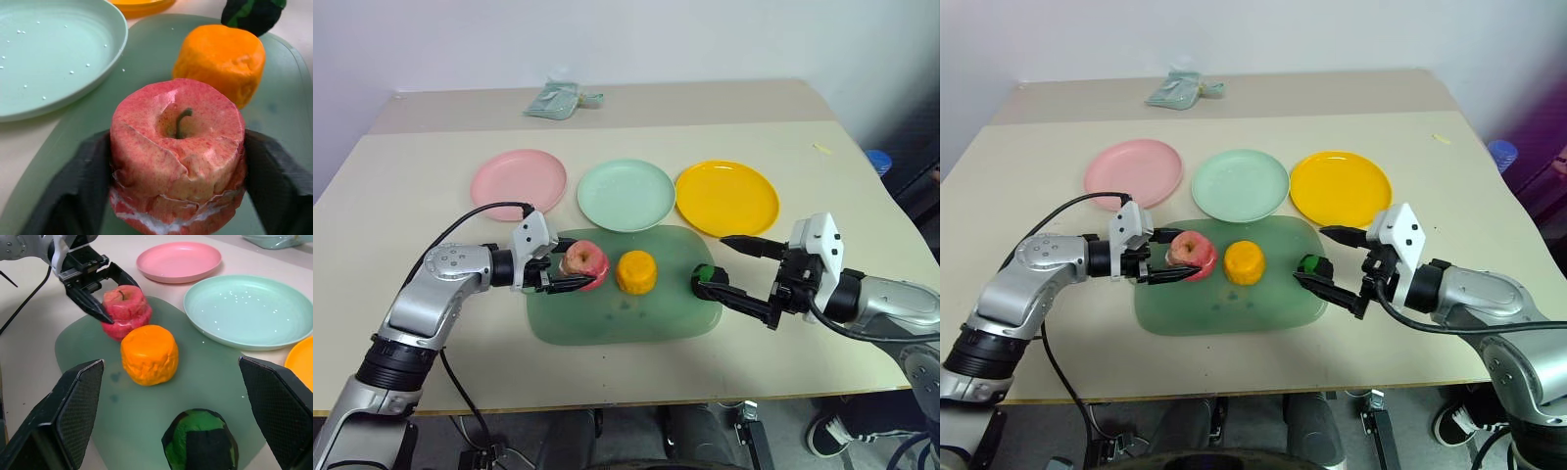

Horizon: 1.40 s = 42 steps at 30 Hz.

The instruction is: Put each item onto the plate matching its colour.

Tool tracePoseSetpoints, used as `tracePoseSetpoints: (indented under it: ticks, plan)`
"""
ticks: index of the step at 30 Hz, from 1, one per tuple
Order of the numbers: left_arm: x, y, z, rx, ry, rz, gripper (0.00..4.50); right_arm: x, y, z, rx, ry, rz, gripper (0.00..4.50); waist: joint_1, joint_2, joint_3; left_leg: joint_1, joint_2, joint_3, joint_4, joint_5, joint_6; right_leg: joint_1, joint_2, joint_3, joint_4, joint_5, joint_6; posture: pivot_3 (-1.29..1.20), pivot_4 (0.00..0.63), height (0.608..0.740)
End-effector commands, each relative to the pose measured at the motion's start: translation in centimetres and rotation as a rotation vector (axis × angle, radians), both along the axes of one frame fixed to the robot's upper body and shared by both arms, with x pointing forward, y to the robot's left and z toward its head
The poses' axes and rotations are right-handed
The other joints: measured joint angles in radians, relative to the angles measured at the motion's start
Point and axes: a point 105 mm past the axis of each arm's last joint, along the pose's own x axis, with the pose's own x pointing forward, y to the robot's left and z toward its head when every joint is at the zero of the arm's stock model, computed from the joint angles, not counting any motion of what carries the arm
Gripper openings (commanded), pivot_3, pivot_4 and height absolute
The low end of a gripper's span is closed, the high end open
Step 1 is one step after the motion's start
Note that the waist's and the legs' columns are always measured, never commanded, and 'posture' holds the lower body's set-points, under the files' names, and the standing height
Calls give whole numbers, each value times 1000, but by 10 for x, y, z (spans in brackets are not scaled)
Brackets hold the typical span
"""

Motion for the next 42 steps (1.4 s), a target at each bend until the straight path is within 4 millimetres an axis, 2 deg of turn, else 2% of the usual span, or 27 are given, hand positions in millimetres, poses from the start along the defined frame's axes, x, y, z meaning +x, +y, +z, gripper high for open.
tracePoseSetpoints:
  ticks: [1,3,5,7,9,11,14,16,17,20,24,27,30,35,39,42]
  plan:
    - [13,18,33,-140,-74,110,3064,-3,6,10,9,-54,26,4500,0,0,0,0,0,0,0,0,0,0,0,0,0,0,0,0,150,740]
    - [29,35,46,-179,-133,225,3064,-2,6,10,10,-57,26,4500,-1,0,0,0,0,-1,0,0,0,0,0,0,0,0,0,0,150,740]
    - [54,58,57,-173,-205,408,3064,-1,8,10,12,-59,28,4500,0,0,0,0,0,-1,0,0,0,0,0,-1,1,0,0,0,150,740]
    - [70,72,63,-171,-244,520,3064,0,9,10,16,-61,32,4500,1,-1,0,0,0,-1,1,0,0,0,0,-1,1,0,0,0,150,740]
    - [95,90,69,-187,-260,688,3064,2,13,9,19,-62,42,4500,2,-1,0,0,-1,-1,1,0,0,0,0,-1,1,0,0,0,150,740]
    - [113,100,66,-168,-255,798,3064,4,17,9,24,-69,47,4500,3,-2,1,-1,-1,-2,2,0,0,0,0,-2,1,0,0,0,150,740]
    - [129,107,58,-161,-211,884,3064,13,21,12,35,-91,32,4500,-1,-3,0,-1,-2,-2,2,0,0,0,0,-2,1,0,1,0,150,740]
    - [135,110,55,-172,-194,921,4076,18,24,13,44,-85,24,4500,-3,-3,1,-1,-2,-1,2,0,0,-1,0,-2,1,0,1,0,150,740]
    - [138,111,55,-164,-202,934,4438,20,28,14,49,-81,28,4500,-4,-3,1,-1,-1,-1,2,0,0,-1,0,-2,1,0,0,0,150,740]
    - [139,114,60,-163,-257,931,4479,23,47,15,51,-85,50,4500,-7,-3,1,-2,-1,-1,1,0,0,-3,0,-2,2,0,0,0,150,740]
    - [124,123,79,-241,-355,867,4479,31,74,1,-23,-103,61,4500,-4,-3,1,-3,-1,-1,1,0,-1,-4,0,-1,3,0,0,0,150,740]
    - [88,116,85,-248,-418,677,4479,34,86,-15,-72,-77,53,4500,-14,-3,1,-3,-1,0,1,0,-1,-5,-1,0,3,0,0,0,150,740]
    - [41,93,68,-196,-354,433,4479,37,88,-25,-100,-41,42,4500,-10,-3,1,-3,1,0,-1,1,-1,-7,-3,1,3,0,0,0,150,740]
    - [-26,53,30,-65,-209,151,4479,43,90,-39,-141,7,30,4500,2,-4,0,-3,1,-2,0,1,-1,-4,-5,-1,3,0,0,0,150,740]
    - [-50,37,19,-73,-159,93,4479,46,94,-48,-153,44,36,4500,0,-4,0,-1,1,-2,0,1,-1,-2,-4,-1,3,0,0,0,150,740]
    - [-63,31,7,-46,-129,71,4500,49,96,-48,-144,51,25,3627,-5,-4,0,-1,1,-2,0,0,-1,-3,-3,-1,3,0,0,0,150,740]
